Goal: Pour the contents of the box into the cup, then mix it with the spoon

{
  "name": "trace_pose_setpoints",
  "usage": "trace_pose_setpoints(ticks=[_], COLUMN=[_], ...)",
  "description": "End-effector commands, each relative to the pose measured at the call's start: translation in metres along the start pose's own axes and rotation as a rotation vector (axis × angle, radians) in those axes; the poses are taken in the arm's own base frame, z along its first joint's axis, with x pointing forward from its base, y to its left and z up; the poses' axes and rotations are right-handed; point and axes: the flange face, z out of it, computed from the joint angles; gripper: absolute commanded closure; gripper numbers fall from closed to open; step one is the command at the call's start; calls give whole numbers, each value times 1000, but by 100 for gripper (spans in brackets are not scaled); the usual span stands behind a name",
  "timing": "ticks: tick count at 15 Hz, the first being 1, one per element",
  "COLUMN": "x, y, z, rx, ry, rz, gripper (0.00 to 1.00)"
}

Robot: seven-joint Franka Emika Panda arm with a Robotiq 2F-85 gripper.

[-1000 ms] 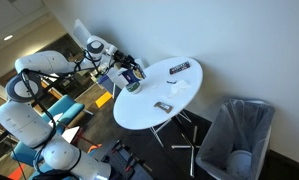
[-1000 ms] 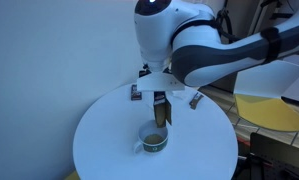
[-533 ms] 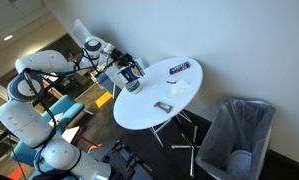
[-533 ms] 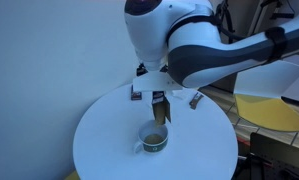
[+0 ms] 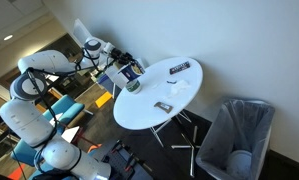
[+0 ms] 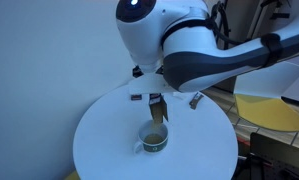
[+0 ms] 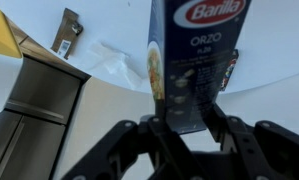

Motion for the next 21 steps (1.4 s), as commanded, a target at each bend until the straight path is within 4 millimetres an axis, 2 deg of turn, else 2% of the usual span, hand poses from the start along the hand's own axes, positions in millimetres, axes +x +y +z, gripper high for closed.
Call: trace_pose_setpoints(ticks=[1, 11, 21], x=[0, -7, 7], y=[-9, -14, -1], z=[-8, -12, 7], rx=[-14, -10, -20], ry=[45, 65, -78], rz=[27, 26, 76], gripper=[81, 81, 81])
